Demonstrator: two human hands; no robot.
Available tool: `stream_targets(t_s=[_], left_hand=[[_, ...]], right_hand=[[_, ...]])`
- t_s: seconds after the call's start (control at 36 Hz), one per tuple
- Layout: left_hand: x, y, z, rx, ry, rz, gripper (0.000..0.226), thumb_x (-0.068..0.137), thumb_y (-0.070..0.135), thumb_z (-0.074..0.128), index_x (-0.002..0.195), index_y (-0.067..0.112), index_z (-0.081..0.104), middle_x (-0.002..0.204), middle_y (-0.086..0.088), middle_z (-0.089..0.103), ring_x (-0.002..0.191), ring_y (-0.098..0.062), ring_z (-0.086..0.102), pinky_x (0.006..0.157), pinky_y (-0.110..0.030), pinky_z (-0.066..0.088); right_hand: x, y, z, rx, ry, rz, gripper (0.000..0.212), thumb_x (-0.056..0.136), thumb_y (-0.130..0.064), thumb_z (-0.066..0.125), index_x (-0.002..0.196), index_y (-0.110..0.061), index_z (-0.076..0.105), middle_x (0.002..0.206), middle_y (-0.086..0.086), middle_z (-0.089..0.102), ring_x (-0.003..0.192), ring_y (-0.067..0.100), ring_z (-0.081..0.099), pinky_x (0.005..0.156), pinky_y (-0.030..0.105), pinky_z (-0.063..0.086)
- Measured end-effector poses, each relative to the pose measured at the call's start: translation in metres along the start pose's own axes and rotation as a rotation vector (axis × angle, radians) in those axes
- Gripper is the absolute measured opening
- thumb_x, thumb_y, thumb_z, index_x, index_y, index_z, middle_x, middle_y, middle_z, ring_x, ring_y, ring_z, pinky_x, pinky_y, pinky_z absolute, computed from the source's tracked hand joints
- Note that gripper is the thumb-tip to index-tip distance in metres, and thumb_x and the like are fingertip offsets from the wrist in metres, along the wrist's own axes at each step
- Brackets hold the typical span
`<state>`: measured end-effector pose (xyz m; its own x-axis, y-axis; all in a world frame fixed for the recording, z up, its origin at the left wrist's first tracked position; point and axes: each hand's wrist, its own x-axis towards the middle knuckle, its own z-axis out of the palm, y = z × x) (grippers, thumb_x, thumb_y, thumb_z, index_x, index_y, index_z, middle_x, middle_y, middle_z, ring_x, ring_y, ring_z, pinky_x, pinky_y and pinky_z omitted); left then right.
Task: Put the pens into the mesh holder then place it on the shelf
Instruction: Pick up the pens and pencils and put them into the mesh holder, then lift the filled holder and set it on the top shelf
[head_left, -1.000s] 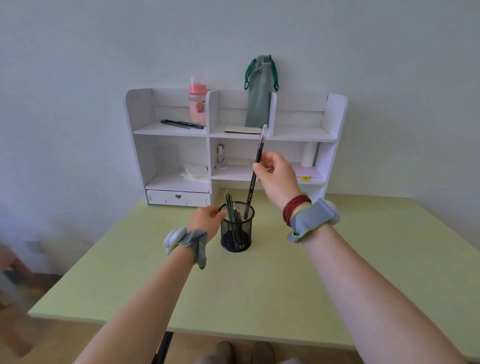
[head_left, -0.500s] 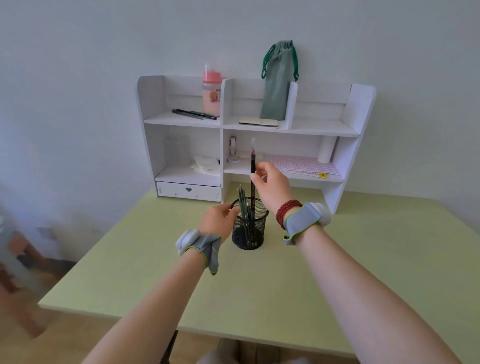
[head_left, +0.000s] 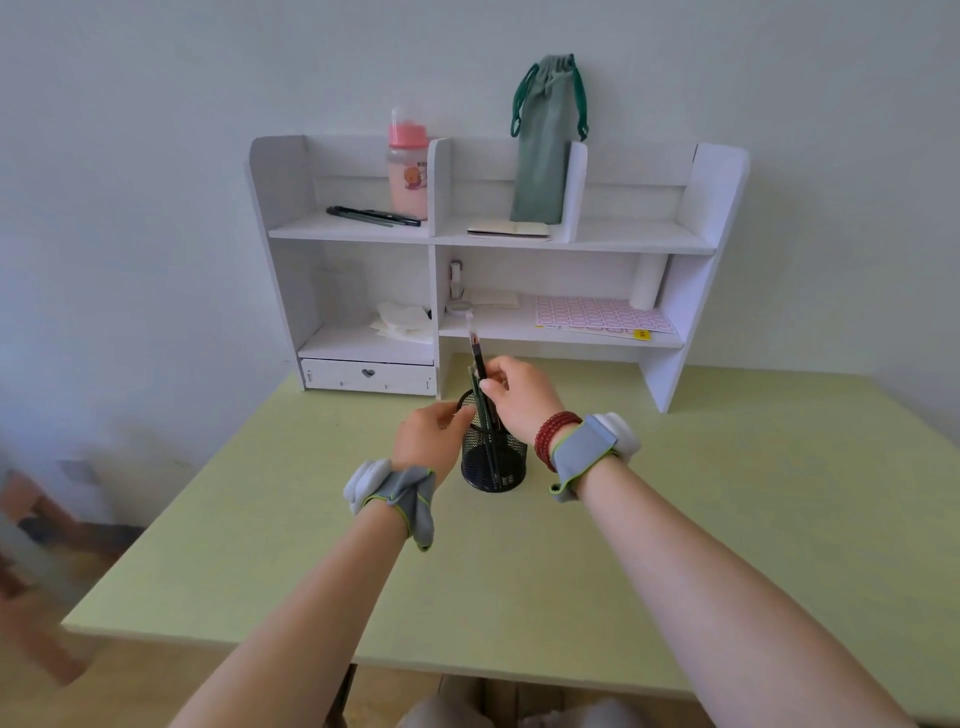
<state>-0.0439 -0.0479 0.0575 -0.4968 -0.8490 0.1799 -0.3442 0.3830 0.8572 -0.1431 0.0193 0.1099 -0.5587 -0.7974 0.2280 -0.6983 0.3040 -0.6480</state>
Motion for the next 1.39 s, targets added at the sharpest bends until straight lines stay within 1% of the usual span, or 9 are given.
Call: stream_targets(t_s=[0.11, 0.53, 0.67, 0.83, 1.06, 1.14, 1.28, 1.33, 1.39], left_hand=[[-0.001, 0.000, 0.000, -0.005, 0.009, 0.003, 0.028, 0.087, 0.038, 0.056, 0.098, 0.016, 0.071, 0.097, -0.006, 0.074, 0.096, -0.021, 0.065, 0.074, -0.022, 0.040], [-0.001, -0.002, 0.000, -0.012, -0.006, -0.009, 0.032, 0.087, 0.041, 0.055, 0.099, 0.016, 0.070, 0.090, -0.003, 0.071, 0.094, -0.024, 0.064, 0.074, -0.025, 0.042], [0.001, -0.002, 0.000, 0.013, -0.019, -0.008, 0.033, 0.088, 0.040, 0.054, 0.106, 0.016, 0.069, 0.104, -0.006, 0.072, 0.098, -0.022, 0.063, 0.075, -0.023, 0.040], [0.001, -0.003, 0.001, 0.008, -0.034, -0.023, 0.034, 0.087, 0.041, 0.054, 0.104, 0.015, 0.069, 0.102, -0.005, 0.072, 0.089, -0.018, 0.061, 0.074, -0.023, 0.039], [0.004, -0.005, 0.000, -0.052, -0.078, -0.039, 0.036, 0.089, 0.037, 0.054, 0.112, 0.011, 0.064, 0.109, -0.008, 0.069, 0.100, -0.022, 0.061, 0.082, -0.024, 0.041], [0.002, -0.004, 0.002, -0.058, -0.083, -0.038, 0.034, 0.093, 0.032, 0.048, 0.112, 0.009, 0.063, 0.107, -0.014, 0.069, 0.102, -0.028, 0.061, 0.081, -0.025, 0.040], [-0.001, -0.001, 0.004, -0.155, -0.114, -0.125, 0.031, 0.096, 0.017, 0.039, 0.118, 0.007, 0.058, 0.113, -0.013, 0.065, 0.109, -0.030, 0.059, 0.091, -0.035, 0.044], [-0.002, 0.000, 0.005, -0.206, -0.127, -0.167, 0.033, 0.094, 0.008, 0.036, 0.120, 0.008, 0.057, 0.118, -0.011, 0.063, 0.111, -0.028, 0.057, 0.093, -0.035, 0.043], [-0.004, 0.001, 0.006, -0.219, -0.147, -0.186, 0.039, 0.091, 0.001, 0.034, 0.123, 0.008, 0.055, 0.123, -0.011, 0.061, 0.114, -0.027, 0.055, 0.097, -0.037, 0.041]], right_hand=[[-0.001, 0.002, 0.003, -0.016, -0.020, 0.015, 0.025, 0.092, -0.016, 0.050, 0.113, -0.009, 0.062, 0.114, 0.010, 0.068, 0.110, 0.029, 0.059, 0.097, 0.041, 0.046], [-0.003, 0.004, 0.010, -0.091, -0.088, 0.020, 0.028, 0.092, -0.019, 0.049, 0.114, -0.015, 0.066, 0.121, 0.009, 0.066, 0.118, 0.029, 0.055, 0.102, 0.041, 0.042], [-0.008, 0.009, 0.015, -0.152, -0.098, -0.004, 0.026, 0.093, -0.020, 0.048, 0.104, -0.021, 0.072, 0.110, 0.007, 0.071, 0.109, 0.028, 0.059, 0.098, 0.042, 0.044], [-0.010, 0.013, 0.014, -0.109, -0.087, -0.032, 0.028, 0.093, -0.013, 0.047, 0.105, -0.017, 0.072, 0.110, 0.011, 0.071, 0.108, 0.030, 0.060, 0.097, 0.040, 0.046], [-0.010, 0.028, 0.000, 0.085, 0.121, 0.018, 0.042, 0.090, -0.015, 0.050, 0.132, -0.014, 0.050, 0.131, 0.007, 0.054, 0.124, 0.022, 0.047, 0.106, 0.029, 0.033], [-0.010, 0.039, -0.006, 0.222, 0.125, 0.097, 0.053, 0.087, -0.003, 0.046, 0.139, -0.011, 0.040, 0.137, 0.007, 0.051, 0.127, 0.022, 0.046, 0.108, 0.030, 0.032], [-0.014, 0.057, -0.009, 0.285, -0.064, 0.184, 0.070, 0.082, 0.011, 0.037, 0.147, -0.012, 0.022, 0.147, 0.008, 0.041, 0.134, 0.023, 0.041, 0.101, 0.033, 0.040], [-0.018, 0.060, -0.006, 0.242, -0.177, 0.203, 0.077, 0.080, 0.007, 0.043, 0.149, -0.014, 0.015, 0.150, 0.006, 0.036, 0.133, 0.025, 0.042, 0.096, 0.034, 0.044], [-0.021, 0.061, -0.001, 0.213, -0.262, 0.204, 0.080, 0.078, 0.003, 0.053, 0.148, -0.014, 0.017, 0.150, 0.007, 0.037, 0.133, 0.024, 0.041, 0.102, 0.032, 0.039]])
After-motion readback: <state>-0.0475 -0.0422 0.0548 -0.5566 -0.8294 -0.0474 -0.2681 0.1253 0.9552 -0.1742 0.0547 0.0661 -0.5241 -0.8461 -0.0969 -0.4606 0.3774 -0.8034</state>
